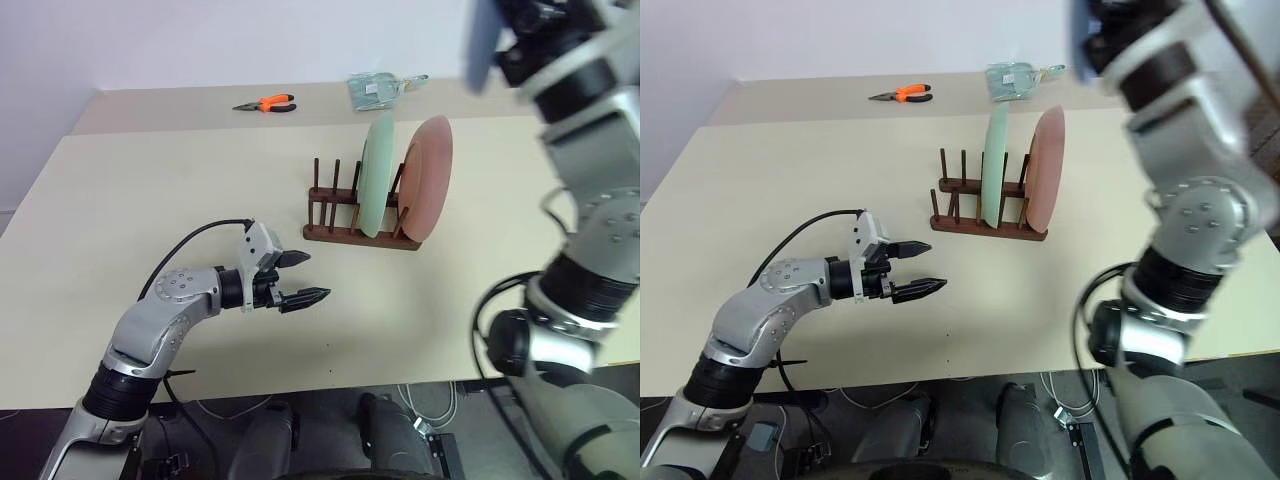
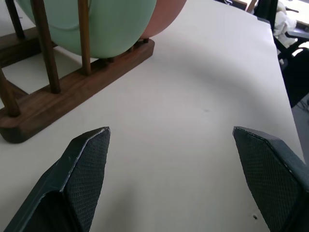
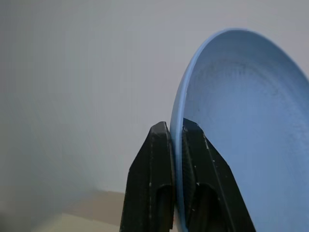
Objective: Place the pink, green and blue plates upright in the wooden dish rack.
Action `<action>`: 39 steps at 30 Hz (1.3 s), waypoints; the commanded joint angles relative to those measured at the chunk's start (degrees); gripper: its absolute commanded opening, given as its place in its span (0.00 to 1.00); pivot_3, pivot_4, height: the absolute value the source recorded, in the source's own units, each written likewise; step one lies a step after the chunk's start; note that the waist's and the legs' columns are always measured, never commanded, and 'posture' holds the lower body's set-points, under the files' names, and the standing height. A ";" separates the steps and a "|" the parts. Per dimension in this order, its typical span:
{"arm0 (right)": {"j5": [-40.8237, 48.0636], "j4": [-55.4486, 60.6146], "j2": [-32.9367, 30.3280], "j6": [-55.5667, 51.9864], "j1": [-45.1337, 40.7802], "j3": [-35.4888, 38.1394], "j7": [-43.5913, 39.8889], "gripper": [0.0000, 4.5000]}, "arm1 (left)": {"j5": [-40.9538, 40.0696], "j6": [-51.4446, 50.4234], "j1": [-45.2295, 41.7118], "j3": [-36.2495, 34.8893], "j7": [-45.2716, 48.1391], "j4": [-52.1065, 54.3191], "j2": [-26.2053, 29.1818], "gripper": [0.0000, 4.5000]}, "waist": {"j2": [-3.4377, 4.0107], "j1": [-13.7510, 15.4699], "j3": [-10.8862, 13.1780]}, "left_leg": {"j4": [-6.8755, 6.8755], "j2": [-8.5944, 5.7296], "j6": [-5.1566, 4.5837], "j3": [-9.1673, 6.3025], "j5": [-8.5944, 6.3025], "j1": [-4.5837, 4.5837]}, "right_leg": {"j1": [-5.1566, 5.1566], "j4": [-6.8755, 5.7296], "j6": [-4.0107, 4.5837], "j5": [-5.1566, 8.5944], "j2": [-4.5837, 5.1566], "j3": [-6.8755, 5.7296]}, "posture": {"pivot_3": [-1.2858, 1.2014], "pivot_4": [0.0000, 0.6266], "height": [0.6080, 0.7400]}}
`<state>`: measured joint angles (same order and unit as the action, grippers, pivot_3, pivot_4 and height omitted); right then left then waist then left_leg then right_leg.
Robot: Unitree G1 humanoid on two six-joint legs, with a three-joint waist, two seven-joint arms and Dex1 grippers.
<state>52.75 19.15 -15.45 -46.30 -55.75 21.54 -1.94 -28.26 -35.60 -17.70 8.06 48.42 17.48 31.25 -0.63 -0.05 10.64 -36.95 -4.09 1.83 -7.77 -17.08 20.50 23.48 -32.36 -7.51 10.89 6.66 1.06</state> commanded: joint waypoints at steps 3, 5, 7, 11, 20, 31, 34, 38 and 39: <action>8.30 -0.12 11.39 -0.36 -3.77 -2.79 11.26 0.01 | 0.37 1.33 0.68 -0.91 0.10 1.01 0.24 0.93 | 0.00 -0.38 0.00 | 0.05 -0.01 0.08 -0.12 0.04 0.03 | 0.14 -0.20 -0.12 -0.07 -0.03 -0.05 | 0.52 0.24 1.00; 8.99 -2.81 17.01 0.70 -3.38 -4.57 15.15 0.01 | 1.16 1.79 0.99 -0.83 -0.19 0.44 0.39 0.93 | 0.02 -0.70 -0.04 | 0.05 -0.04 0.08 -0.12 0.05 0.03 | 0.14 -0.21 -0.13 -0.08 -0.03 -0.04 | 0.52 0.24 1.00; 8.29 -4.22 20.34 -0.01 -1.75 -6.21 18.84 0.01 | 1.58 2.29 1.31 -1.15 -0.51 0.16 0.43 0.93 | 0.03 -0.97 -0.04 | 0.06 -0.04 0.08 -0.04 0.05 -0.03 | 0.14 -0.22 -0.12 -0.07 -0.03 0.01 | 0.52 0.24 1.00; 10.63 -4.21 24.06 -0.55 1.81 -6.65 23.58 0.01 | 1.23 2.67 2.16 -3.08 -1.11 -0.29 0.35 0.93 | 0.01 -0.94 -0.06 | 0.08 -0.02 0.10 -0.06 0.06 -0.04 | 0.36 -0.63 -0.09 -0.08 -0.09 0.02 | 0.52 0.24 1.00; 11.19 -7.15 25.83 0.58 3.18 -8.48 27.05 0.01 | 2.72 3.71 2.37 -2.95 -0.52 -1.83 1.13 0.93 | 0.02 -1.18 -0.06 | 0.10 0.01 0.17 0.04 0.11 0.01 | 0.59 -0.85 -0.10 -0.08 -0.17 0.02 | 0.52 0.24 1.00; 11.80 -11.81 26.28 2.22 3.24 -8.43 32.05 0.01 | 2.70 3.51 2.76 -2.95 -0.64 -1.43 1.10 0.93 | 0.01 -1.16 -0.06 | 0.09 0.01 0.17 0.04 0.11 0.00 | 0.58 -0.85 -0.10 -0.08 -0.17 0.04 | 0.52 0.24 1.00; 10.54 -12.41 24.57 1.80 2.87 -9.83 29.44 0.17 | 2.68 3.38 2.84 -2.87 -0.78 -1.23 1.03 0.93 | 0.01 -1.16 -0.06 | 0.09 0.01 0.17 0.05 0.11 0.01 | 0.58 -0.84 -0.10 -0.08 -0.17 0.04 | 0.52 0.24 1.00; 3.88 -8.74 18.66 2.49 0.85 -15.03 20.20 0.56 | 2.58 3.23 3.08 -2.81 -0.95 -0.88 0.97 0.93 | 0.02 -1.20 -0.06 | 0.09 0.01 0.17 0.12 0.11 0.02 | 0.59 -0.84 -0.10 -0.08 -0.18 0.03 | 0.52 0.24 1.00; 1.87 -7.25 16.34 2.87 0.46 -16.65 17.07 0.66 | 2.57 3.20 3.15 -2.78 -1.00 -0.78 0.95 0.93 | 0.02 -1.12 -0.05 | 0.09 0.01 0.16 0.12 0.11 0.02 | 0.58 -0.84 -0.10 -0.08 -0.18 0.03 | 0.52 0.24 1.00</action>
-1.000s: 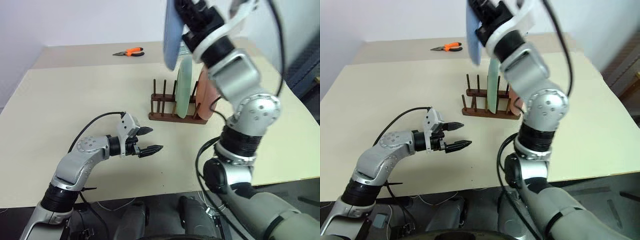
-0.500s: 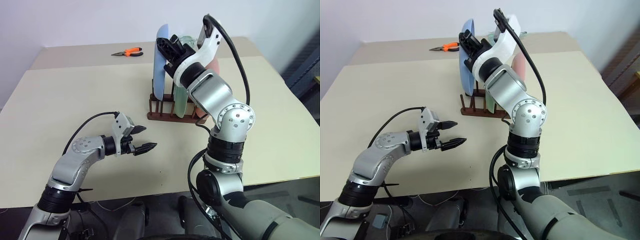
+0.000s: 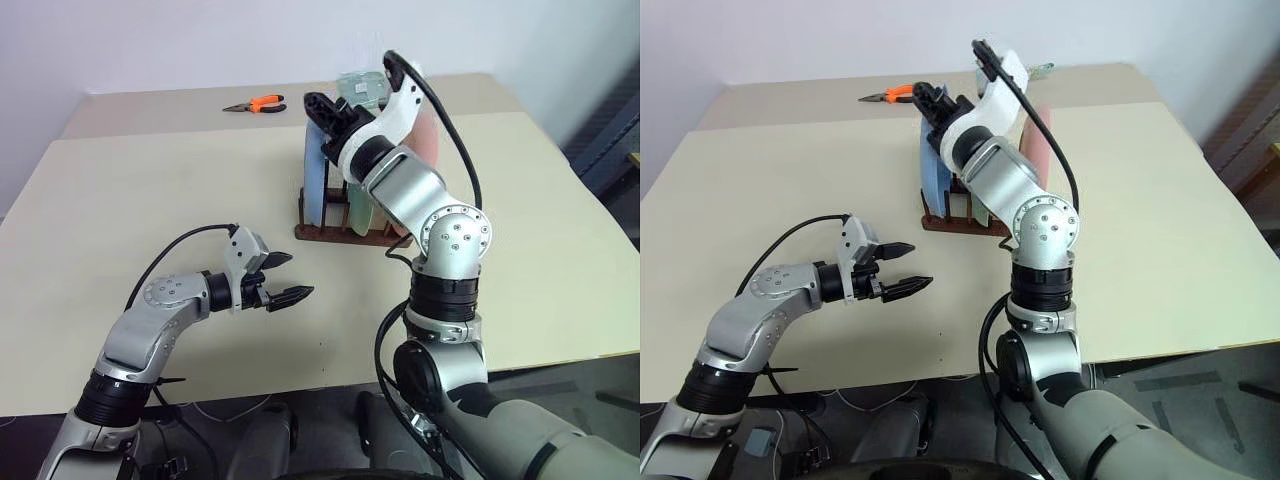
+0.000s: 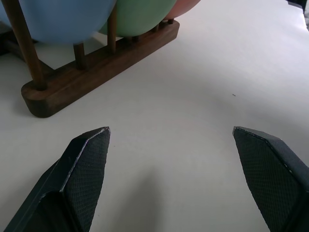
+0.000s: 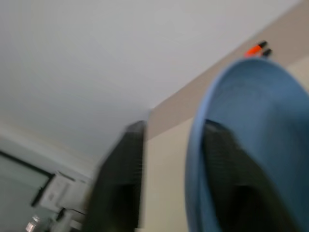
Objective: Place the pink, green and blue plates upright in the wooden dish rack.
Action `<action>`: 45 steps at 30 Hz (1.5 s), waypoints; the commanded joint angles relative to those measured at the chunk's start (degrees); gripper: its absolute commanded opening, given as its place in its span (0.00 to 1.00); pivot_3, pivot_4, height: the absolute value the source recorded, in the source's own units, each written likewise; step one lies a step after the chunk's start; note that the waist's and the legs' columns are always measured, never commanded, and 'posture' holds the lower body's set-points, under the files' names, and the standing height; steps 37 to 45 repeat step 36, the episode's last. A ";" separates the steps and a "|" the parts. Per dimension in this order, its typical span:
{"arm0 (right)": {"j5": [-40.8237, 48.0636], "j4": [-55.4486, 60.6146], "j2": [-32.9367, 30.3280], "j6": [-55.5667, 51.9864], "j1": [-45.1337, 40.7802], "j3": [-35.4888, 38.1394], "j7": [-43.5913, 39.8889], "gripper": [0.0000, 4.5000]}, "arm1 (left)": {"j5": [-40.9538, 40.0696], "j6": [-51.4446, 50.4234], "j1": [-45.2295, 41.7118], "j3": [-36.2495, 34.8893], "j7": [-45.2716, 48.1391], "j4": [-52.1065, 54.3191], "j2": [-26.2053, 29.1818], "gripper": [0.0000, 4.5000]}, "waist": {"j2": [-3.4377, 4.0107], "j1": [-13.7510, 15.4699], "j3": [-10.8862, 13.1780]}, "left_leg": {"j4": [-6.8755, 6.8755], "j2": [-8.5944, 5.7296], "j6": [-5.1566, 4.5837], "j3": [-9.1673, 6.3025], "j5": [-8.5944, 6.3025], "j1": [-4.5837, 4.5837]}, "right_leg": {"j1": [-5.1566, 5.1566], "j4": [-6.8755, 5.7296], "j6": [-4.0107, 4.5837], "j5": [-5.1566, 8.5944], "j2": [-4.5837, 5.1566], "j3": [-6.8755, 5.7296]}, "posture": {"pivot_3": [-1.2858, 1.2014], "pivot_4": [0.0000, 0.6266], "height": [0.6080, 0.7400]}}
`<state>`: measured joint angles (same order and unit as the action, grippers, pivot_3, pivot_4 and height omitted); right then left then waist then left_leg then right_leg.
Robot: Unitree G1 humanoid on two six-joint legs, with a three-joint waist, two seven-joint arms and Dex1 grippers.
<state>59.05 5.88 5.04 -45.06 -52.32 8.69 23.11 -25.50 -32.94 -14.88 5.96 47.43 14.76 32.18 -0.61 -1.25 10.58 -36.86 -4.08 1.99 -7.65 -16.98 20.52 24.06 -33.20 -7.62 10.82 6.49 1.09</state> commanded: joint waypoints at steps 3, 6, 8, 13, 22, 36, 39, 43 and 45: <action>-7.28 9.12 -10.26 2.38 -3.25 -4.83 -14.81 0.66 | -0.29 0.36 0.46 -0.61 -0.16 2.11 -0.09 0.93 | -0.02 0.13 -0.01 | -0.03 -0.01 0.00 0.02 0.00 0.03 | -0.03 0.04 -0.02 0.01 0.00 0.00 | 0.52 0.24 1.00; -9.67 16.50 -23.12 3.01 0.22 -3.79 -27.23 0.66 | -0.14 0.59 0.88 -0.60 -0.04 1.94 -0.05 0.93 | -0.06 0.41 -0.02 | -0.02 0.00 0.00 0.00 0.00 0.03 | -0.07 0.07 -0.06 0.04 0.00 -0.02 | 0.52 0.24 1.00; -8.92 19.95 -29.80 3.01 3.43 -1.62 -33.37 0.66 | 0.02 0.63 1.01 -0.59 -0.04 1.90 0.00 0.93 | -0.15 0.59 -0.05 | -0.04 -0.01 0.00 -0.02 0.00 0.05 | -0.16 0.15 -0.18 0.13 0.02 -0.06 | 0.52 0.24 1.00; -5.72 22.64 -48.85 0.00 26.78 20.26 -45.63 0.66 | 0.67 1.80 0.89 -2.30 0.40 -0.60 1.31 0.93 | -0.25 1.47 -0.01 | -0.10 -0.05 -0.06 -0.03 -0.06 0.04 | -0.42 0.35 -0.28 0.39 0.21 -0.15 | 0.52 0.24 1.00; -22.67 16.79 -52.50 12.62 58.37 23.47 -58.98 0.66 | 4.02 7.11 0.04 -7.97 1.45 -11.07 6.91 0.93 | -0.19 0.46 0.01 | -0.08 0.06 -0.11 0.24 -0.10 -0.09 | -0.56 0.68 -0.20 0.35 0.22 -0.13 | 0.52 0.24 1.00; -31.39 6.93 -47.91 22.68 55.31 14.45 -62.49 0.66 | 2.97 10.87 3.05 -12.79 -0.39 -11.46 5.18 0.93 | -0.15 1.39 0.05 | -0.09 0.02 -0.14 0.15 -0.12 -0.02 | -0.61 0.94 -0.22 0.29 0.34 -0.08 | 0.52 0.24 1.00; -31.39 6.93 -47.91 22.68 55.31 14.45 -62.49 0.66 | 2.97 10.87 3.05 -12.79 -0.39 -11.46 5.18 0.93 | -0.15 1.39 0.05 | -0.09 0.02 -0.14 0.15 -0.12 -0.02 | -0.61 0.94 -0.22 0.29 0.34 -0.08 | 0.52 0.24 1.00; -31.39 6.93 -47.91 22.68 55.31 14.45 -62.49 0.66 | 2.97 10.87 3.05 -12.79 -0.39 -11.46 5.18 0.93 | -0.15 1.39 0.05 | -0.09 0.02 -0.14 0.15 -0.12 -0.02 | -0.61 0.94 -0.22 0.29 0.34 -0.08 | 0.52 0.24 1.00; -31.39 6.93 -47.91 22.68 55.31 14.45 -62.49 0.66 | 2.97 10.87 3.05 -12.79 -0.39 -11.46 5.18 0.93 | -0.15 1.39 0.05 | -0.09 0.02 -0.14 0.15 -0.12 -0.02 | -0.61 0.94 -0.22 0.29 0.34 -0.08 | 0.52 0.24 1.00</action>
